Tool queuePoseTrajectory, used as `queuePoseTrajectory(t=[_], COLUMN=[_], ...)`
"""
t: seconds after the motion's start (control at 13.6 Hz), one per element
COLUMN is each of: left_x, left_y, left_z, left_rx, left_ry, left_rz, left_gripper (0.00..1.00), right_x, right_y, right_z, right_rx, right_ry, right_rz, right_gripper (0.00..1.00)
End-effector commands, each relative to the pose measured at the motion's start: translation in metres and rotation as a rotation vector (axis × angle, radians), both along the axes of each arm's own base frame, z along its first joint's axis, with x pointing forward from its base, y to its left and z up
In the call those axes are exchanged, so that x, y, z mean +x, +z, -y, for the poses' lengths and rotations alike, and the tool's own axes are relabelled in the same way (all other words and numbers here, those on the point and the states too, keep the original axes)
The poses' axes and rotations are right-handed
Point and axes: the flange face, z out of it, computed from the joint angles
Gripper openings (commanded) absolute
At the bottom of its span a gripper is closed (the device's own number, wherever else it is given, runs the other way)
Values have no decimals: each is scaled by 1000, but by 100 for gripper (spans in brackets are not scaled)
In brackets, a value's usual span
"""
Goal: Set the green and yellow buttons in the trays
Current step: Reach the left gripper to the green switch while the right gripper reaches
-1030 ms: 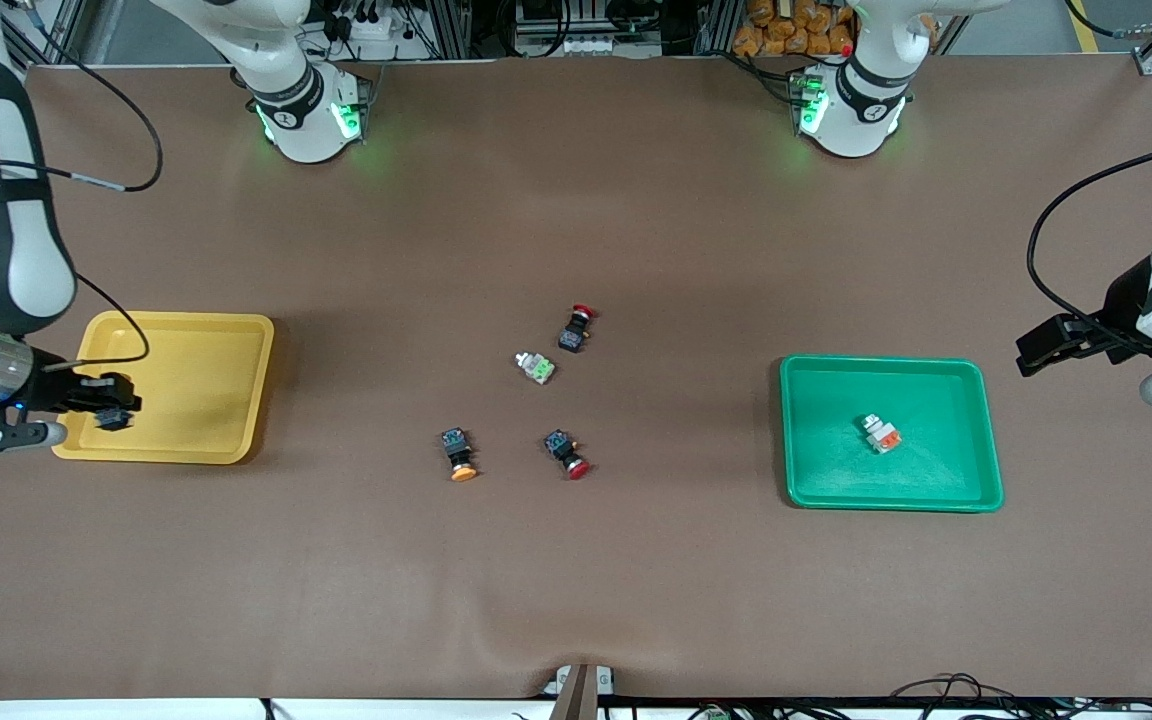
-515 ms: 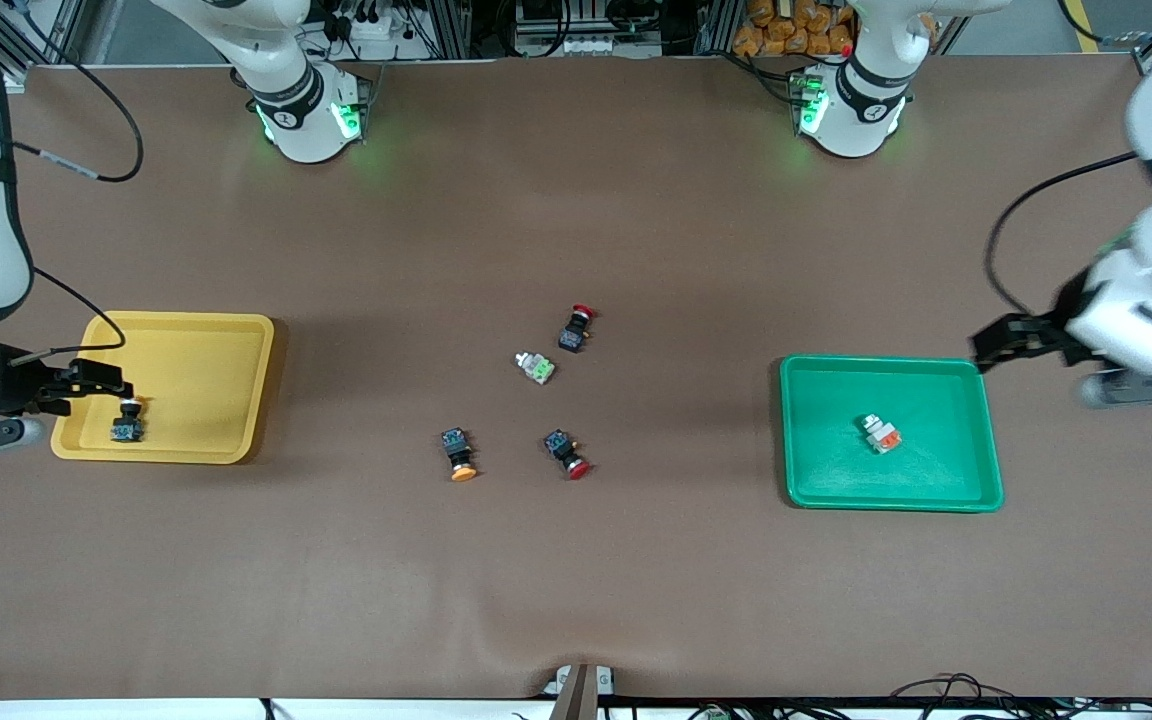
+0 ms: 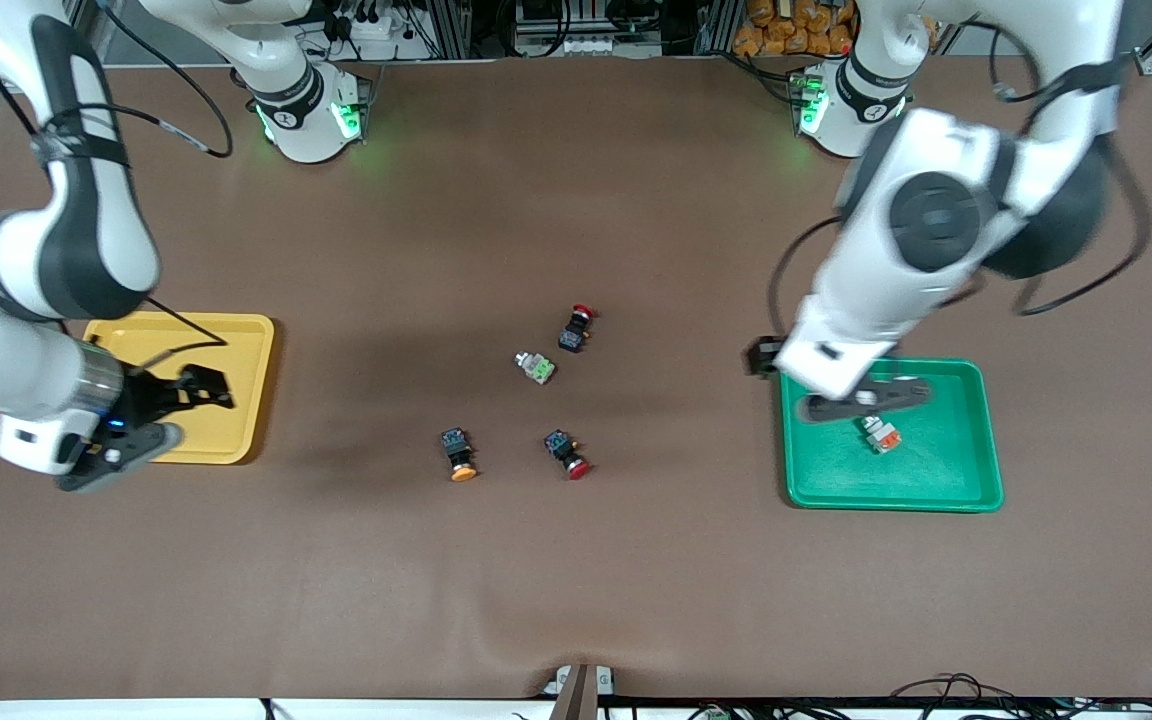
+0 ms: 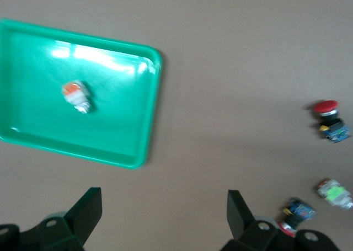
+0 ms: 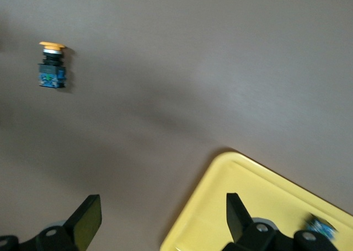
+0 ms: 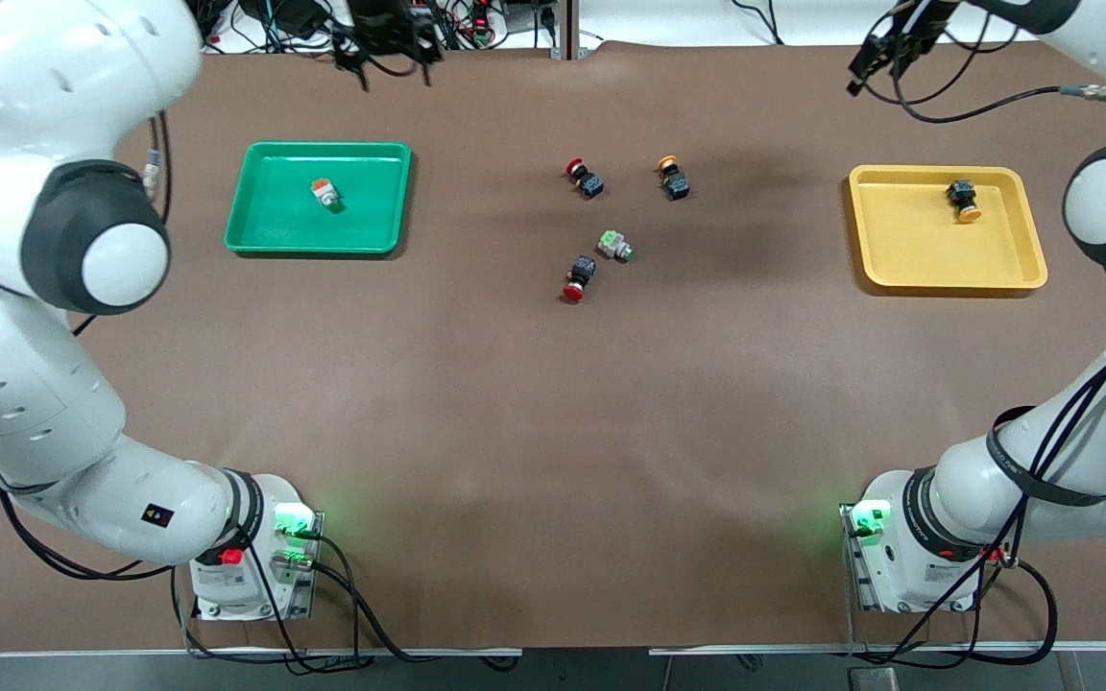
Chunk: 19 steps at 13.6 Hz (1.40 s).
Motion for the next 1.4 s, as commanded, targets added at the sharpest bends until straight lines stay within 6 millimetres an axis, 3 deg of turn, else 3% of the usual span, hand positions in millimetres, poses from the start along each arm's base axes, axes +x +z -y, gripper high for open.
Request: queuePoseTrajectory(t=[0.0, 0.15, 0.29, 0.44, 0.59, 0.74, 0.88, 1.03, 1.32], left_x=[-9, -25, -34, -52, -61, -75, -87, -92, -98], left_y=[-31, -67, -107, -140, -158, -177, -200, -219, -235], left_z=[61, 110, 145, 179, 199, 222, 237, 242, 254], left_rx=[-39, -59, -73, -82, -111, -140, -158, -168, -219], left_ry=[145, 275, 422, 490, 576, 658, 720, 770, 864], left_rz=[-10, -4, 8, 12, 26, 34, 13, -18, -37], left_gripper=[100, 100, 100, 100, 100, 100, 100, 100, 100], right_x=[31, 25, 15, 24, 17, 13, 11, 5, -4], right_y=[-67, -85, -101, -128, -162, -184, -191, -200, -210], right_z=[-74, -135, -184, -200, -236, -244, -234, -235, -243], right_rx=[33, 35, 15, 46, 59, 54, 54, 71, 86], right_ry=[28, 7, -109, -168, -126, -139, -206, -279, -296], right_rz=[1, 41, 30, 122, 184, 178, 144, 110, 78], right_gripper=[100, 100, 100, 100, 100, 100, 100, 100, 100])
